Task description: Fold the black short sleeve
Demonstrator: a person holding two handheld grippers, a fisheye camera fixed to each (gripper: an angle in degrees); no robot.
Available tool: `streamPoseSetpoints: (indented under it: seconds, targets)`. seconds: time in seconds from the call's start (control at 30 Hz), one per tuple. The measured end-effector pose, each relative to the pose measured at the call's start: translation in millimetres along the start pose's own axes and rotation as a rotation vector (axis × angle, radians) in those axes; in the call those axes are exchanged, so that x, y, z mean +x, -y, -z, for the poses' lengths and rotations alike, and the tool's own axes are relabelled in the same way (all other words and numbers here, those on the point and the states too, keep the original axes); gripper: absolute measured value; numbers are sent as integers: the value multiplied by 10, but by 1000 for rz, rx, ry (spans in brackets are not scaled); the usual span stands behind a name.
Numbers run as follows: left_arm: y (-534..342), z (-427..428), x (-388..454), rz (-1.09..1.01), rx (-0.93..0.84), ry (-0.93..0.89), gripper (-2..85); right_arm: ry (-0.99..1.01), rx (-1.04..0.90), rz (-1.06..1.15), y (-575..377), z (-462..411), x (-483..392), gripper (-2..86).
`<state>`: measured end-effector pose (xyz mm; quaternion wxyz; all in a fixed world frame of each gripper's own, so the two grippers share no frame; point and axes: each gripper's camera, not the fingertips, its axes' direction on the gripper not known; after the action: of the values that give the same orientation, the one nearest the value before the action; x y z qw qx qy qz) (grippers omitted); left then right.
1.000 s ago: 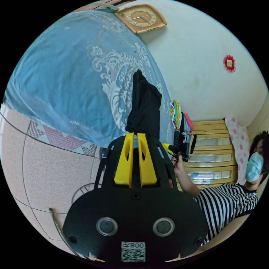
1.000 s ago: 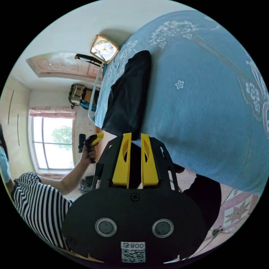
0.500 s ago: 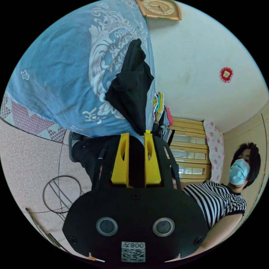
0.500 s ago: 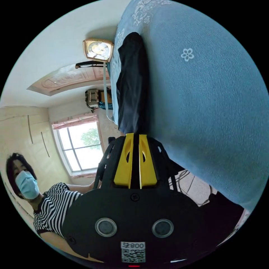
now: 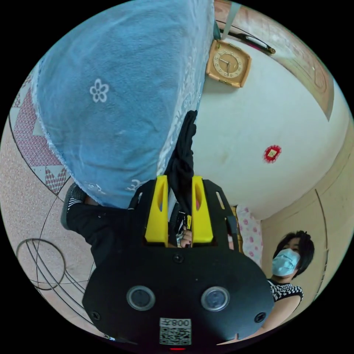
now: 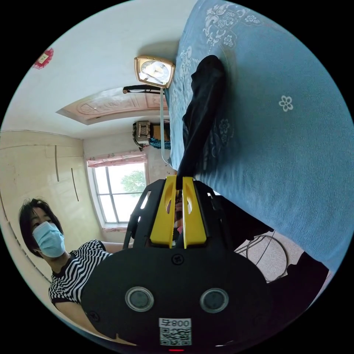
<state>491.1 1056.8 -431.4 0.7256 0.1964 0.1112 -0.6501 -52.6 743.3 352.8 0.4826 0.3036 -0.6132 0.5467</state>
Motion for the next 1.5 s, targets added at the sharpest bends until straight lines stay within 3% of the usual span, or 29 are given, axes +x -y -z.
streamPoseSetpoints:
  seconds: [0.33, 0.93, 1.27, 1.5]
  targets:
    - [-352, -313, 89, -163, -65, 69, 37, 15, 52, 38, -804, 727, -395, 24]
    - [-1405, -1721, 171, -506, -346, -143, 32, 92, 270, 274, -3224, 2446, -1576, 19]
    - [-1798, -3405, -137, -585, -591, -144, 31, 38, 461, 339, -4309, 3774, -2069, 18]
    - [-1606, -5283, -578, -536, -674, -74, 31, -42, 556, 307, -4092, 5008, -2287, 20]
